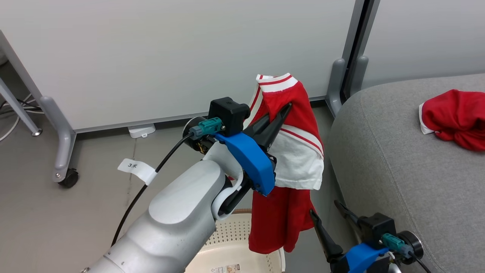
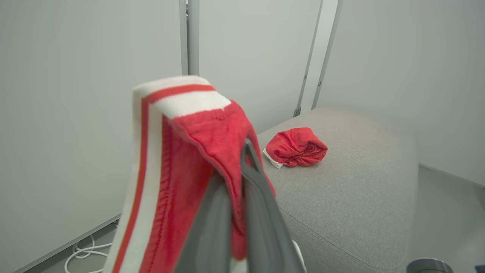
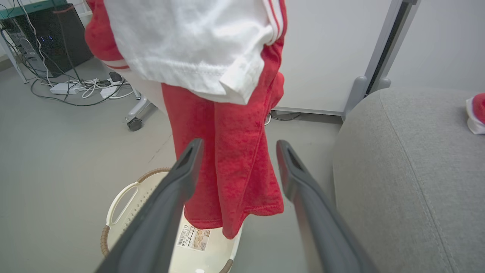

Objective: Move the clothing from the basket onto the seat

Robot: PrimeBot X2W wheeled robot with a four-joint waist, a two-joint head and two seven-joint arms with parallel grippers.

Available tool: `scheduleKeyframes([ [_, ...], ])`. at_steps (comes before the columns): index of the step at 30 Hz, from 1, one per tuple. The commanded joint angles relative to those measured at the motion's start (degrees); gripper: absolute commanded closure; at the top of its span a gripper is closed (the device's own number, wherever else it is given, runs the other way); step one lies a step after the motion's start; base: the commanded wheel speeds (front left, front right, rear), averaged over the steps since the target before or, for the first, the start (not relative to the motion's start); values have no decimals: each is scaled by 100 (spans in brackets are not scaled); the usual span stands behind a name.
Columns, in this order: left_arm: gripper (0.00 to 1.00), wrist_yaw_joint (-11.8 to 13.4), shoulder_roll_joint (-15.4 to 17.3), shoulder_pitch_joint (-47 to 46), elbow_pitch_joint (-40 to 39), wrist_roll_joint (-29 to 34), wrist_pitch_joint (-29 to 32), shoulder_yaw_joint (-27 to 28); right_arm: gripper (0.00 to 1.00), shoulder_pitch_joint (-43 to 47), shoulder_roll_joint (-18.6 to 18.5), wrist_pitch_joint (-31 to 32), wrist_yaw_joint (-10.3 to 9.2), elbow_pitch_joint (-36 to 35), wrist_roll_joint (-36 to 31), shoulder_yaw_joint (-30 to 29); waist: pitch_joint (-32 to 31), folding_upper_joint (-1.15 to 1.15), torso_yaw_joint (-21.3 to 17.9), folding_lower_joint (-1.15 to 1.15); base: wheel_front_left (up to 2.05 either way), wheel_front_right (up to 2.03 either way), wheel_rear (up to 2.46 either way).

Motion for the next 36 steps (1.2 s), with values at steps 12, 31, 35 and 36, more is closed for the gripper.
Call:
scheduleKeyframes([
  [12,100,-42,-56,-265,154,-226,-176,-275,0,-881,-9,350,3,471,205,387,75,-1,-46,0,0,0,0],
  [31,100,-29,-99,-476,188,-496,-312,-673,0,-2040,-8,525,3,1405,1223,473,109,-1,58,0,0,0,0],
  [35,100,-26,-102,-491,178,-559,-326,-739,0,-2302,-8,429,3,1637,1492,624,121,-1,86,0,0,0,0],
  [36,100,-26,-102,-500,177,-583,-339,-755,0,-2362,-8,415,3,1718,1524,657,122,-1,92,0,0,0,0],
])
